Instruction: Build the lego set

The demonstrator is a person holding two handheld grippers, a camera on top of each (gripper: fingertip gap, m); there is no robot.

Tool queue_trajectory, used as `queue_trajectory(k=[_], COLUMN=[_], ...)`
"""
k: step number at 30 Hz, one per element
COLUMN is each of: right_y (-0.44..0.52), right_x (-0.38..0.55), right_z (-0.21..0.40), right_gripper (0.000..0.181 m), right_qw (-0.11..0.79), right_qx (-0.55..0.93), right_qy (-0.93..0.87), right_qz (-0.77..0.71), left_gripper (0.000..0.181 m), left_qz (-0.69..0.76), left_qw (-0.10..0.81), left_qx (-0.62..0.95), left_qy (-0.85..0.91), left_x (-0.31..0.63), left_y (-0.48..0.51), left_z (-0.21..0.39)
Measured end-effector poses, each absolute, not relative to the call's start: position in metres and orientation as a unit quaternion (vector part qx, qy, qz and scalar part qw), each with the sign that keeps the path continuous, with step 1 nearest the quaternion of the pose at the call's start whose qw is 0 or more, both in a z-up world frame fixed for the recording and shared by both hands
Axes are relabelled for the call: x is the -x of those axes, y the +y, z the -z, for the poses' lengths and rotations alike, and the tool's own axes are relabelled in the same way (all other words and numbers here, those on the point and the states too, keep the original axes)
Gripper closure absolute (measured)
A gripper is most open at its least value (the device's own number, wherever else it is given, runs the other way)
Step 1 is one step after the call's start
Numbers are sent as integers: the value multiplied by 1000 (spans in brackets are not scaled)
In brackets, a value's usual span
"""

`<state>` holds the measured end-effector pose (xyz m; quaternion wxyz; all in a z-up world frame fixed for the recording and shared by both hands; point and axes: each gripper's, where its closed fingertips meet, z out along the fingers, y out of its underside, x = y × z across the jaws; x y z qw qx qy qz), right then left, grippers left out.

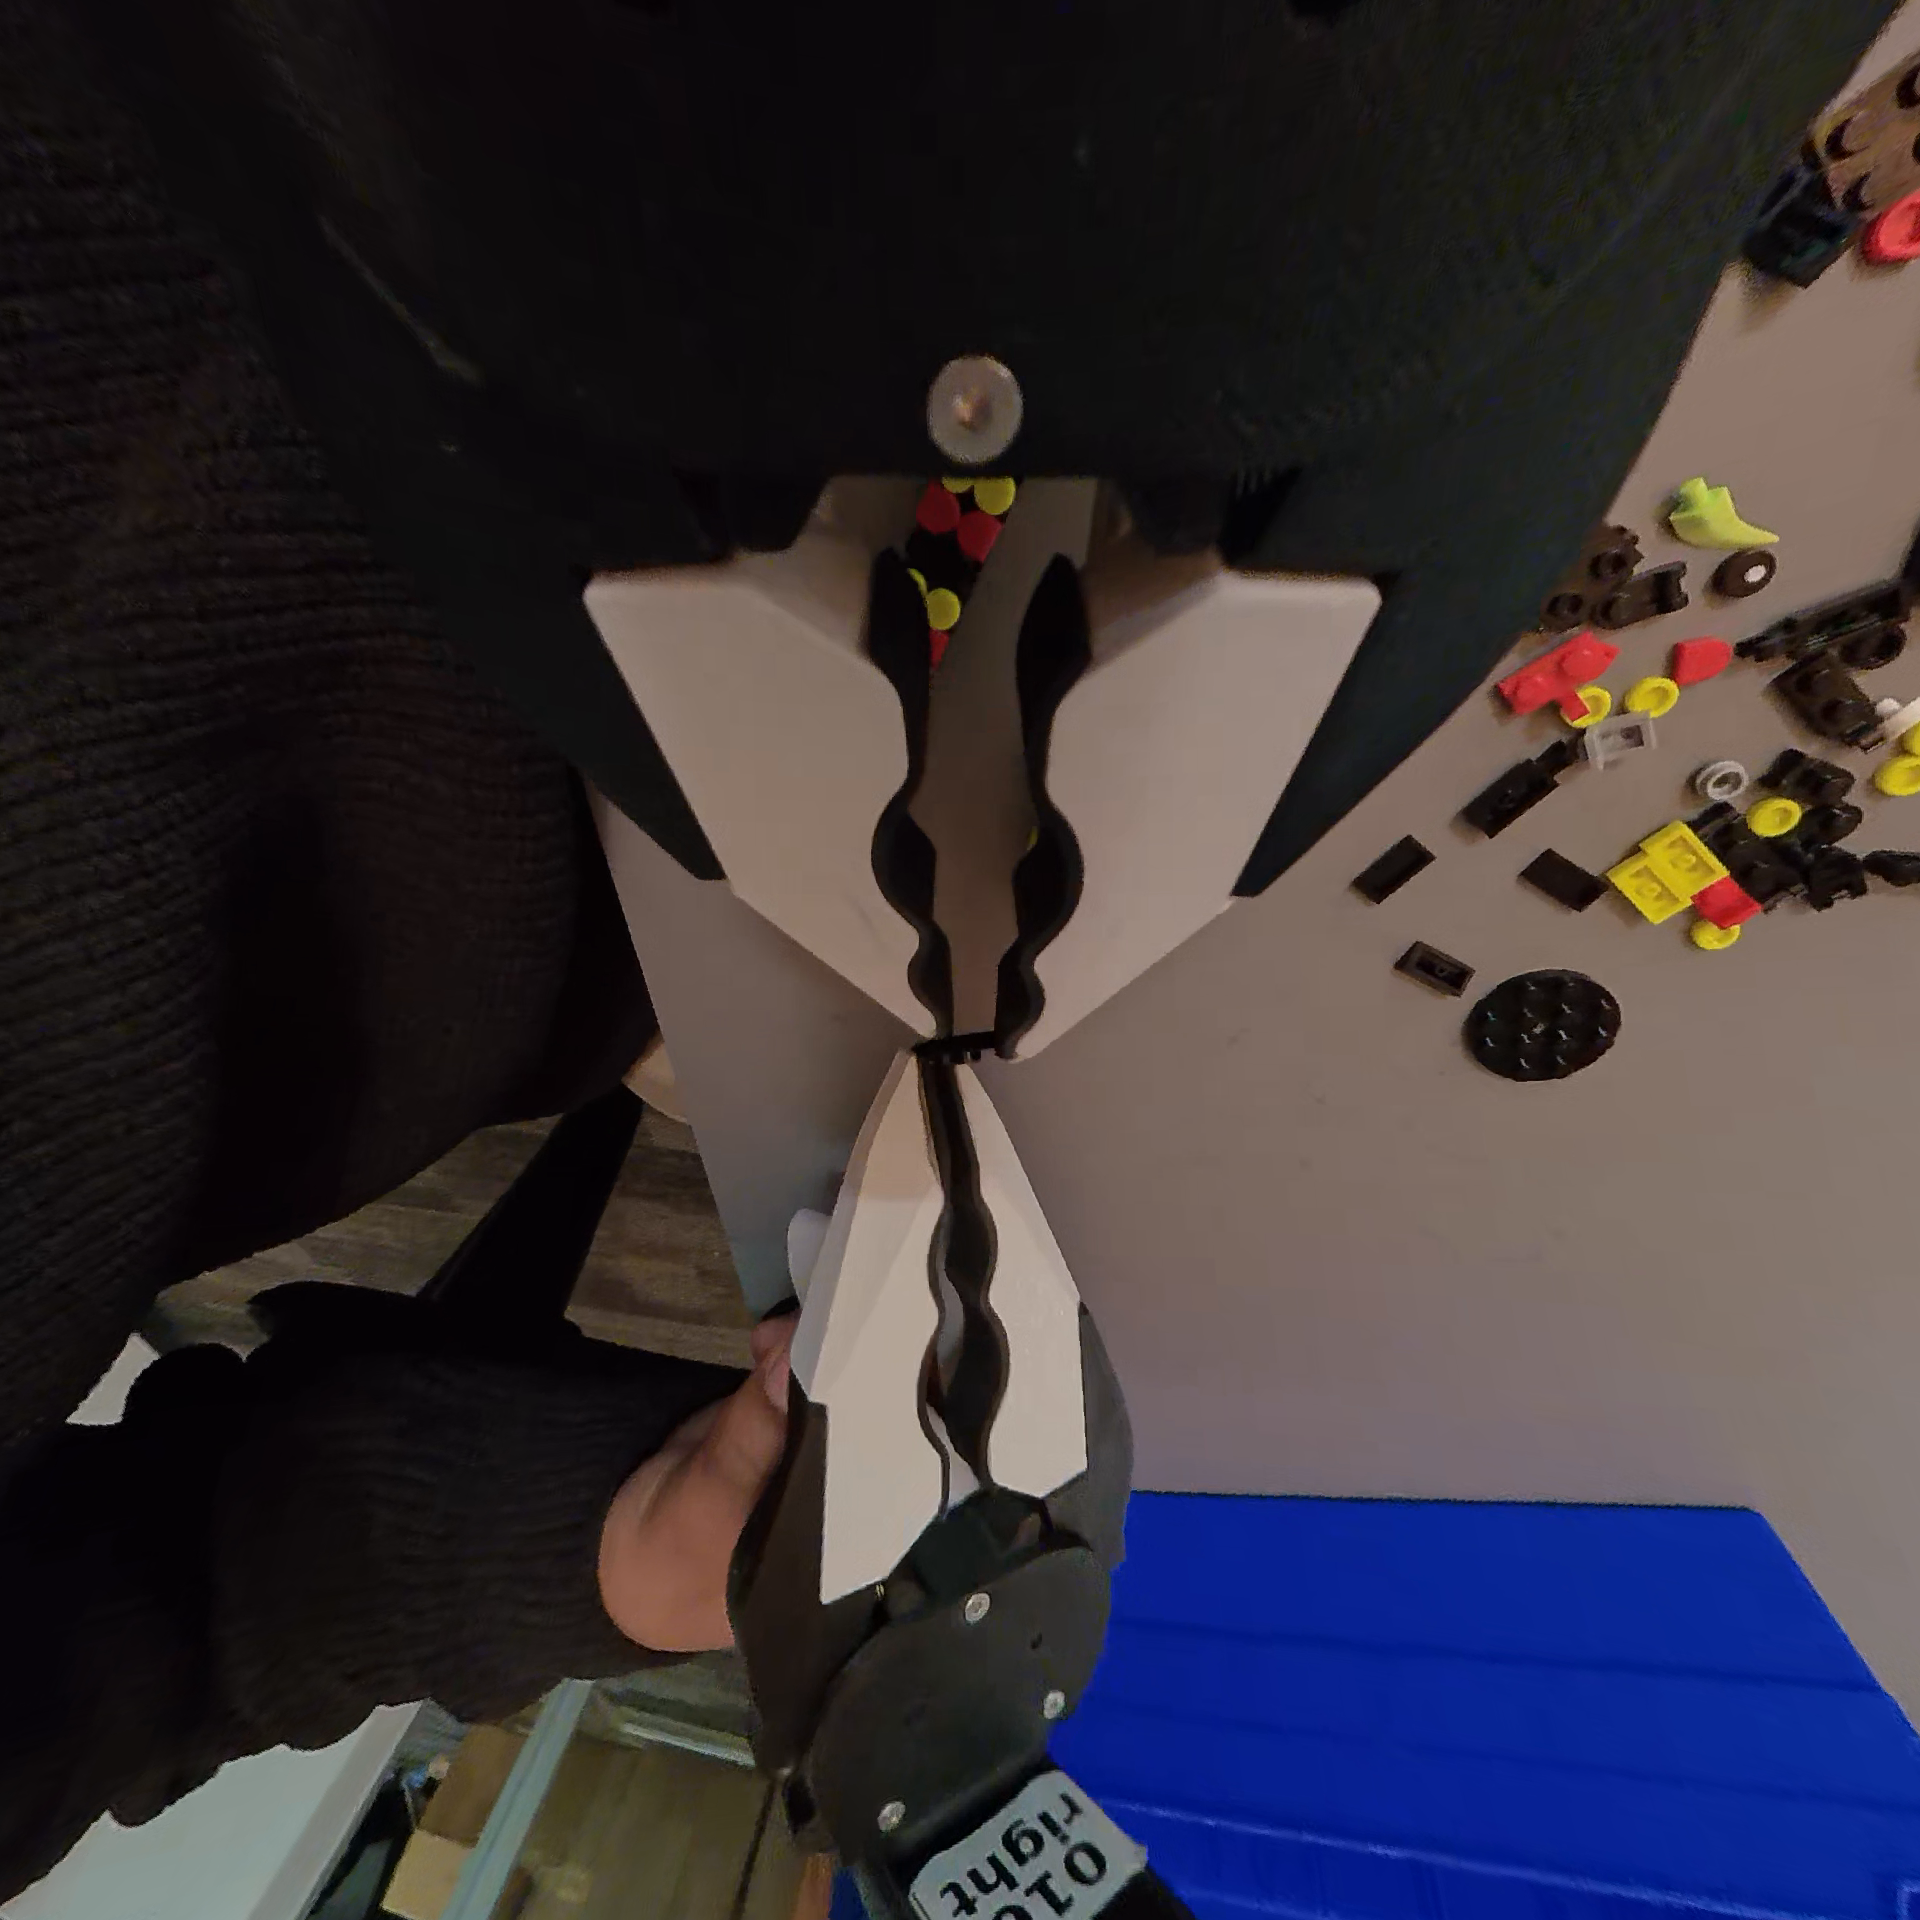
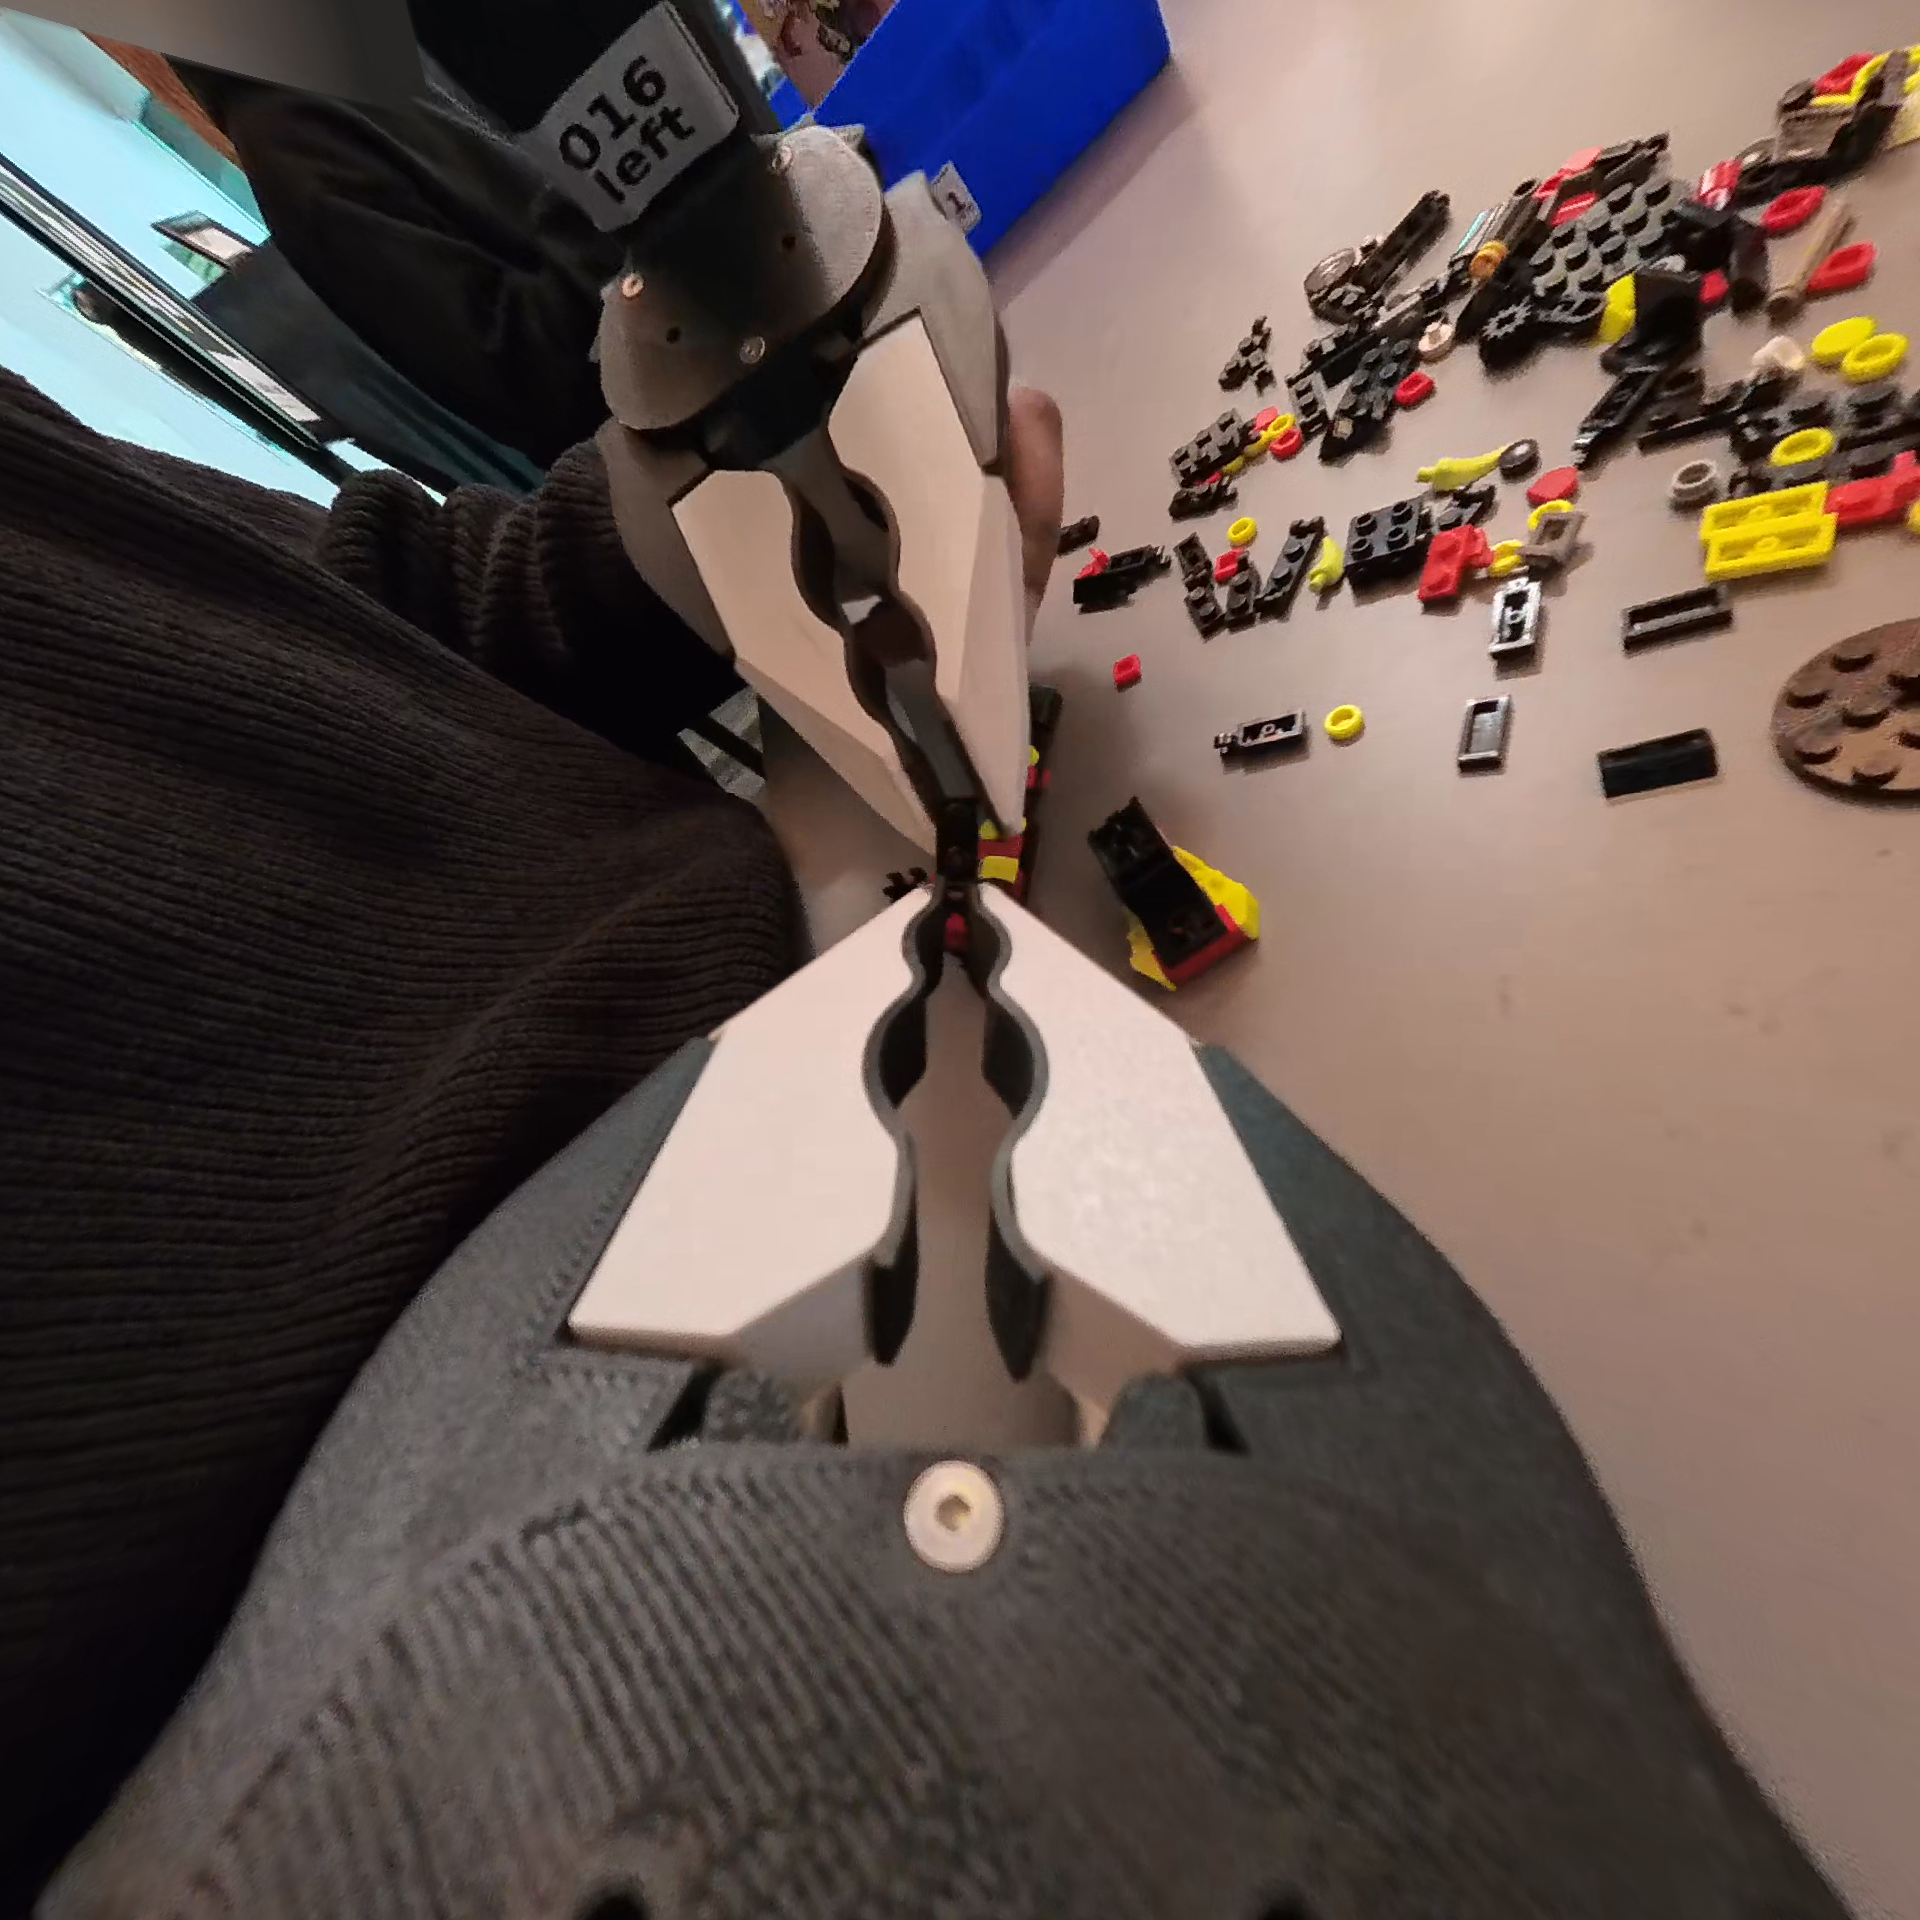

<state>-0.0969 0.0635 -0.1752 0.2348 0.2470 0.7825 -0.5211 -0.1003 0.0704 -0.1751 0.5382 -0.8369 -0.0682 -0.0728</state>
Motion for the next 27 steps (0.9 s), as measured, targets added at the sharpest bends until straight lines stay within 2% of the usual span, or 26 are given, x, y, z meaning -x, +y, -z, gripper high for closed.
queue_trajectory(k=[6, 21, 27], right_y=[64, 64, 64], right_x=[94, 91, 86], right_z=[173, 163, 166], right_gripper=[180, 180, 181], right_qw=[275, 343, 367], right_qx=[-259, -278, -281], right_qy=[763, 715, 711], right_qz=[525, 542, 530], left_gripper=[177, 181, 169], left_qz=[32, 66, 54], left_qw=[546, 558, 556], left_qx=[836, 826, 829], left_qy=[-45, -50, -32], left_x=[99, 98, 92], left_y=[72, 68, 71], left_z=[173, 168, 169])
